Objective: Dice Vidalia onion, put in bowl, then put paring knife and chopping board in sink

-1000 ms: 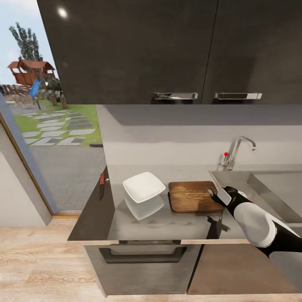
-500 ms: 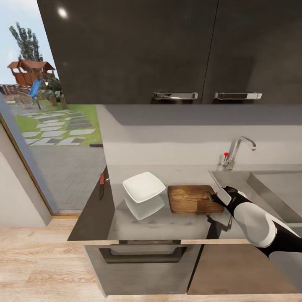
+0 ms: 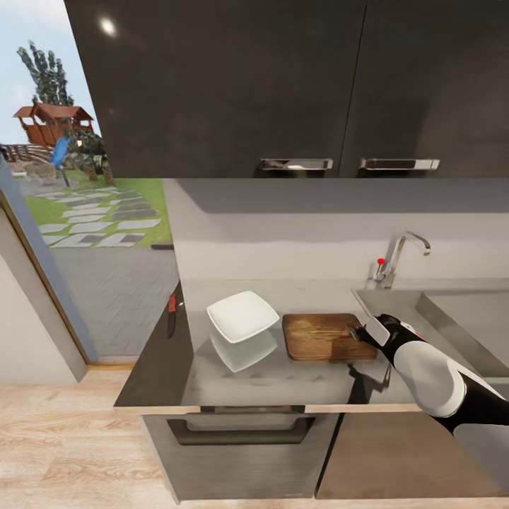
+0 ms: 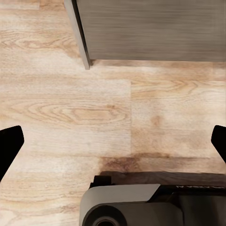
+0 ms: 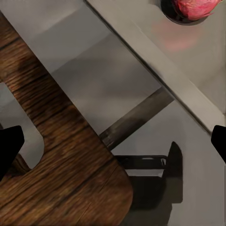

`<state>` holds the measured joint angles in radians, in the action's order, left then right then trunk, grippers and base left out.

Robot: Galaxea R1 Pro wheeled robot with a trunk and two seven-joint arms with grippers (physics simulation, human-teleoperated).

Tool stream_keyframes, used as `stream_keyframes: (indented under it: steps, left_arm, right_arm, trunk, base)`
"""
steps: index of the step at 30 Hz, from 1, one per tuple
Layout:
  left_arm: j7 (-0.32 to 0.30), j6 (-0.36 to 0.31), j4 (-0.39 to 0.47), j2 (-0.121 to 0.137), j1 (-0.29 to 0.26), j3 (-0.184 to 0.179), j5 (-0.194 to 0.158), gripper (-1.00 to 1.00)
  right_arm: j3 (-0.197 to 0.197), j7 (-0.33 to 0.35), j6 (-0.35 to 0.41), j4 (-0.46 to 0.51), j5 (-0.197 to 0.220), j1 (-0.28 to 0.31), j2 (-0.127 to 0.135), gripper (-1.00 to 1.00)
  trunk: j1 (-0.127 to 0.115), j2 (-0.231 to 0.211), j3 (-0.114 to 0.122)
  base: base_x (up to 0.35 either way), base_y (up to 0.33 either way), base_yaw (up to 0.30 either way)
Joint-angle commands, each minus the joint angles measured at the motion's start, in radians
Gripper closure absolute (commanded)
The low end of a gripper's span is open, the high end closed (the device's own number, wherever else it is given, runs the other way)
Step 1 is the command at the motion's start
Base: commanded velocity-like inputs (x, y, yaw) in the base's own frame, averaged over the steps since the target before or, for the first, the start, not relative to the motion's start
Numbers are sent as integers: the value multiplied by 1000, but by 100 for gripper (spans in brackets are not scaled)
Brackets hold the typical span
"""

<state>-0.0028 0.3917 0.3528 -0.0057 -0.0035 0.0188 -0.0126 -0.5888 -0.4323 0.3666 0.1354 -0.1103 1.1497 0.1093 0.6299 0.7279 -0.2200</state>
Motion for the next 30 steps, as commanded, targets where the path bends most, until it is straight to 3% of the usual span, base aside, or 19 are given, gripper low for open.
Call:
stream_keyframes:
  steps: [1, 30]
  left_arm:
    - [0, 3, 0, 0, 0, 2, -1, -100]
    - [0, 3, 0, 0, 0, 1, -1, -100]
  right_arm:
    - [-6, 0, 8, 1, -10, 1, 0, -100]
    - [-3, 17, 6, 0, -6, 1, -3, -100]
  trunk:
    - [0, 1, 0]
    - [0, 1, 46]
  base:
    - [0, 0, 0]
    - [0, 0, 0]
